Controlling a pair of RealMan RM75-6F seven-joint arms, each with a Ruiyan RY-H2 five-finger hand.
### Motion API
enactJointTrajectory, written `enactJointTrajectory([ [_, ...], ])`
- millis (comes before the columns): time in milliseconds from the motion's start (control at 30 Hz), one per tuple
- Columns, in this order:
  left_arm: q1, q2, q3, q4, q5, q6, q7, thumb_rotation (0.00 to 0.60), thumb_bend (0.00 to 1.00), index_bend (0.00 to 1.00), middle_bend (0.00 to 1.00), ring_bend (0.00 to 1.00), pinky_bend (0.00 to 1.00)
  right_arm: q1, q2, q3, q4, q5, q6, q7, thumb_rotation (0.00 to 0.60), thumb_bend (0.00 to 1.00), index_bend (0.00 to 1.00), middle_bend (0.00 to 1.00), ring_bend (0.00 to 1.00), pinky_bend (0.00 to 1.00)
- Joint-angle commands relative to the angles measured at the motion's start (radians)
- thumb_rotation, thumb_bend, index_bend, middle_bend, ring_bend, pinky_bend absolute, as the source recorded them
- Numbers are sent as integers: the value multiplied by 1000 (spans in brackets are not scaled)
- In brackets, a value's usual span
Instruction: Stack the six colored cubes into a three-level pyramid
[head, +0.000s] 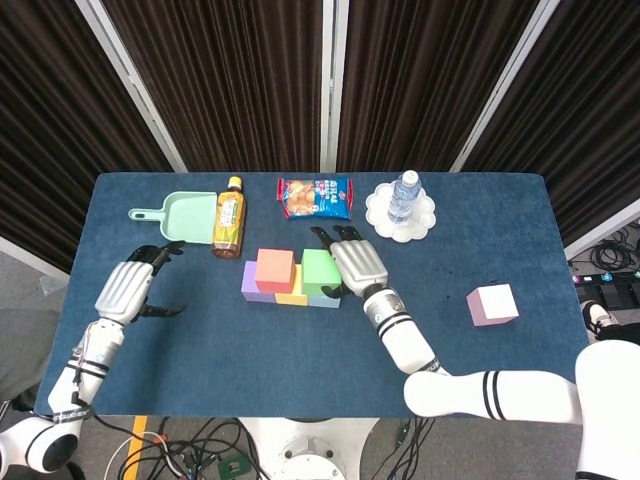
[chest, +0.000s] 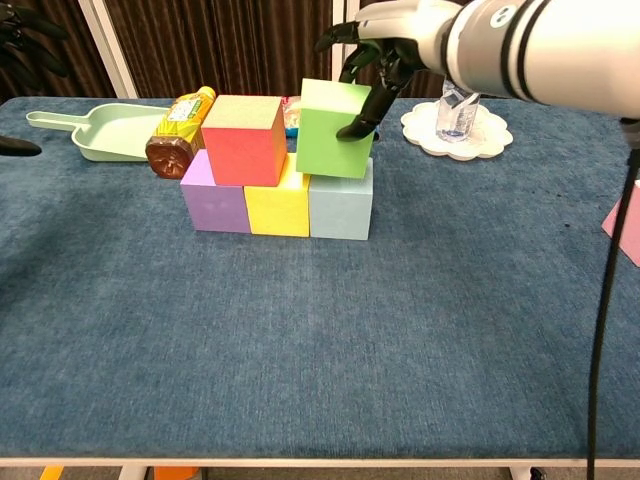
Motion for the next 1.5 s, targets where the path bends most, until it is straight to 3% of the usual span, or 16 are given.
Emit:
enactJointTrajectory([
  [33,5,0,0,5,8,2,-12,600,89,135,229,274,159,14,-25,0,9,20,29,-22,600,245,0,431,41,0],
  [633,18,0,-1,30,37,-6,-71,600,89,134,228,274,159,32,-73,9,32,72,73,-63,600,244,0,407,33,0],
  [1100,25,-3,-5,38,47,-3,-85,600,89,128,223,247,159,15,-56,2,7,56,47,-50,600,202,0,163,0,0],
  [1500,31,7,-5,22,40,-12,-81,600,88,122,218,247,159,-28,46,-48,-14,-149,-78,21,600,117,0,183,0,0],
])
